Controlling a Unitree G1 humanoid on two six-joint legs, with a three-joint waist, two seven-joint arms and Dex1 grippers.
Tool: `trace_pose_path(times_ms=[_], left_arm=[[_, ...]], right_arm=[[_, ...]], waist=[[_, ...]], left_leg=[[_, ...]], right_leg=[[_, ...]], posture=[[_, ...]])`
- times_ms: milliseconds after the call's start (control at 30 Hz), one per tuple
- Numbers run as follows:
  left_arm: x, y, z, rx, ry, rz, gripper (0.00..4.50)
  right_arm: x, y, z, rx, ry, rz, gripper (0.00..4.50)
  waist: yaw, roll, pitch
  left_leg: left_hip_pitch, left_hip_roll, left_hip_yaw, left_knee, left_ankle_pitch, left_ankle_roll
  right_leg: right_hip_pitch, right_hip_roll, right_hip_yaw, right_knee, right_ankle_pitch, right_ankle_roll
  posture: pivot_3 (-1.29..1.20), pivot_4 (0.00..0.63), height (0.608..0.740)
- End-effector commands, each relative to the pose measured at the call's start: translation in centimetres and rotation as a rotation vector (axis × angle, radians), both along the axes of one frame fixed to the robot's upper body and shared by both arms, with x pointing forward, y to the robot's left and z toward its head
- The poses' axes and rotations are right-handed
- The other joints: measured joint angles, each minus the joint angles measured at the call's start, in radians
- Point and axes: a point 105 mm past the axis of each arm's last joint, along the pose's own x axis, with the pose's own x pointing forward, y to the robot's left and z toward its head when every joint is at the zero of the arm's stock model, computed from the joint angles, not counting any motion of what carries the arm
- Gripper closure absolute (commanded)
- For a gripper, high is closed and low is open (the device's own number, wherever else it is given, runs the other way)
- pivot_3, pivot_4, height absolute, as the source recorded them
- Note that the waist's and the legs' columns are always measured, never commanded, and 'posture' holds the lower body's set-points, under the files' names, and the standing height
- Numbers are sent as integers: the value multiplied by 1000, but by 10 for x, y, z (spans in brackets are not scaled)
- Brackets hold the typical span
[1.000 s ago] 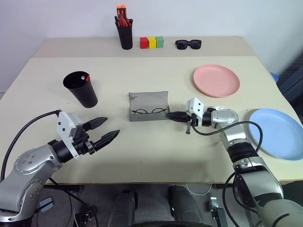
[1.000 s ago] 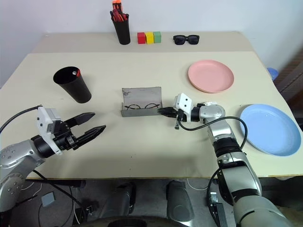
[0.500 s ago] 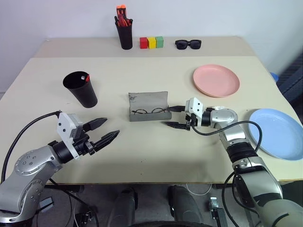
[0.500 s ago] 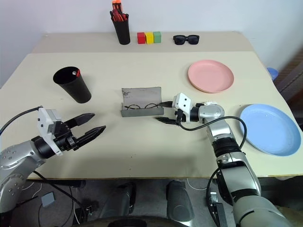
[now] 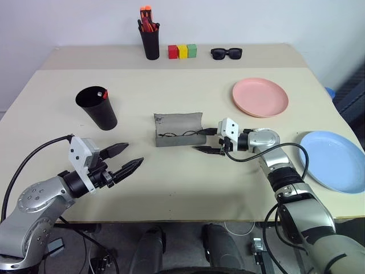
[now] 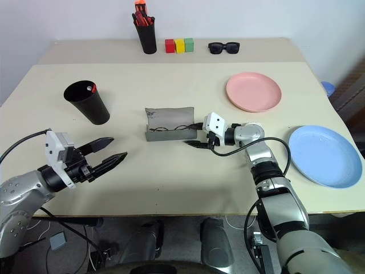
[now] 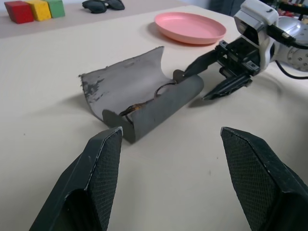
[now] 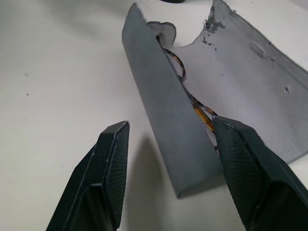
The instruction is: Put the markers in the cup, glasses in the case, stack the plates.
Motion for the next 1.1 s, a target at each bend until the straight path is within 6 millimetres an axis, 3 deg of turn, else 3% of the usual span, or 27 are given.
trace_pose_path(times_ms=[33,133,267,800,1100], left_arm=[[-5,-1,11,7,-49,1,1142],[-6,0,11,8,-48,8,1142],[-8,0,10,9,-46,17,1142],[-3,-2,9,5,-47,5,1142],[-1,-4,8,-6,-44,-6,1142]], right_arm=[[5,4,1,-18,-19,5,1740],[6,5,2,-20,-25,10,2524],[7,4,6,-21,-34,18,4465],[8,-6,18,6,-52,1,4465],[7,5,70,355,97,15,4465]], waist=[[0,0,0],[1,0,0],[0,0,0],[2,0,0],[1,0,0]], left_leg=[[0,0,0,0,0,0],[0,0,0,0,0,0],[1,0,0,0,0,0],[1,0,0,0,0,0],[1,0,0,0,0,0]], right_leg=[[0,0,0,0,0,0],[0,0,0,0,0,0],[1,0,0,0,0,0],[1,0,0,0,0,0],[1,0,0,0,0,0]], posture=[[0,150,740],[0,150,740],[0,150,740],[0,150,740],[0,150,740]])
